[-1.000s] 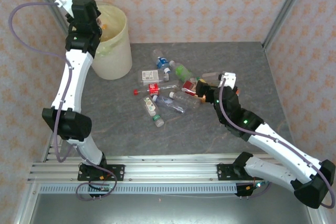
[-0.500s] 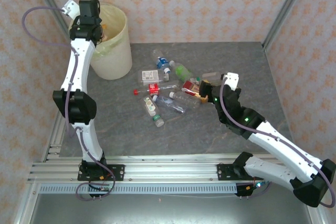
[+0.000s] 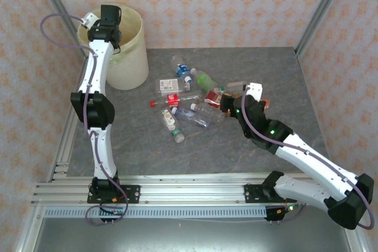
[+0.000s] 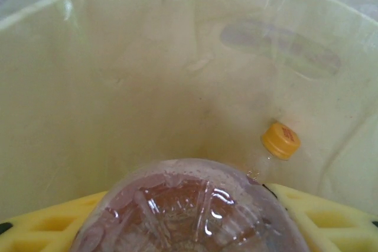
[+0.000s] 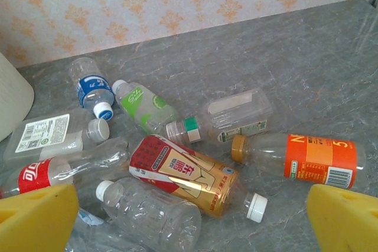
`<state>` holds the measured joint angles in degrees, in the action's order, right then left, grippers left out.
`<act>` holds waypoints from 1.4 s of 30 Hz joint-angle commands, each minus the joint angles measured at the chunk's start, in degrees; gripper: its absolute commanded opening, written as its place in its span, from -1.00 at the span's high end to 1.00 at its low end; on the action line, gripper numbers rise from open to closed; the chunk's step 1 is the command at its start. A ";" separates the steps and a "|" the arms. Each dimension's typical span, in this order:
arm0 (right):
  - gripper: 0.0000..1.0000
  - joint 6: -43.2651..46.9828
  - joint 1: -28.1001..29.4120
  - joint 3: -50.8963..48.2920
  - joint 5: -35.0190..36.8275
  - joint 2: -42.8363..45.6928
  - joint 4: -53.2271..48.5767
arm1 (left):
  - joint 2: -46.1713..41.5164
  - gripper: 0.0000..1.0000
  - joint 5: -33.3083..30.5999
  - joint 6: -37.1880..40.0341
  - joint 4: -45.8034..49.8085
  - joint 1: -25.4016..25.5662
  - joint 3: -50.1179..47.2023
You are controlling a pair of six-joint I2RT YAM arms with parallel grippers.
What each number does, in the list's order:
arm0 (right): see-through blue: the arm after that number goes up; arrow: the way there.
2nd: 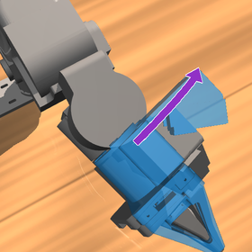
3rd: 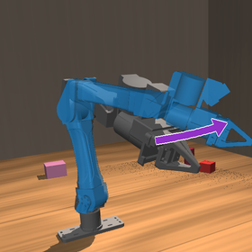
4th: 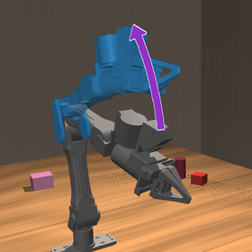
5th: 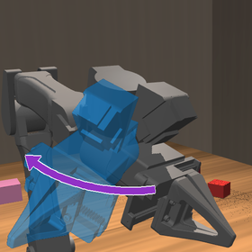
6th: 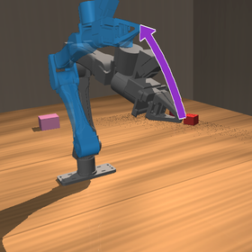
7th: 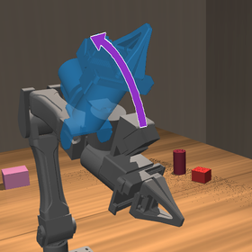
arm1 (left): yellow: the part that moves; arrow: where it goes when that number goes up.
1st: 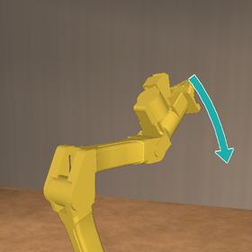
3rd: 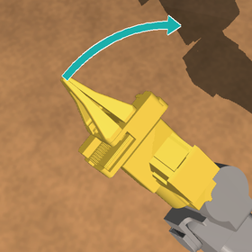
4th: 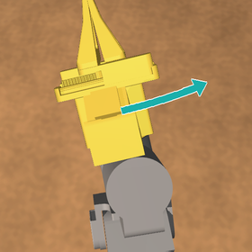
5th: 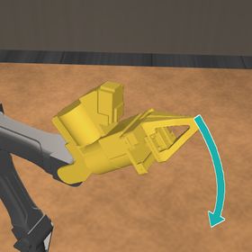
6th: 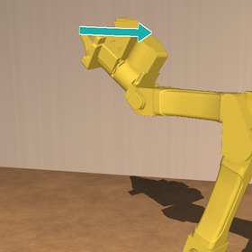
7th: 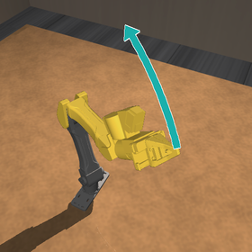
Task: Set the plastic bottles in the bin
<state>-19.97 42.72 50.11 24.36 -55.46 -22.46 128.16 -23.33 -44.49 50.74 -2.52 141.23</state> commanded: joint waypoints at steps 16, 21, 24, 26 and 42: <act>-0.98 -9.97 0.08 -3.52 2.75 1.70 1.71 | -7.10 -0.67 9.60 -0.51 -0.23 -0.07 6.28; -0.98 -10.29 0.08 -4.92 2.54 3.11 2.38 | -13.24 -0.90 11.19 1.54 -2.92 1.89 2.81; -0.98 -10.28 0.08 -5.11 2.36 3.51 2.24 | -17.97 -0.99 11.34 3.64 -5.64 3.57 -1.76; -0.98 -10.29 0.08 -5.19 2.36 3.63 2.13 | -21.43 -1.00 11.68 4.27 -6.14 4.81 -4.57; -0.98 -14.08 -0.39 -10.44 5.98 4.57 9.04 | -57.61 -1.00 18.29 -2.04 -12.52 24.44 -59.31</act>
<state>-31.99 42.70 40.62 26.87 -51.46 -16.19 73.82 -7.29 -42.33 40.14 20.14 88.14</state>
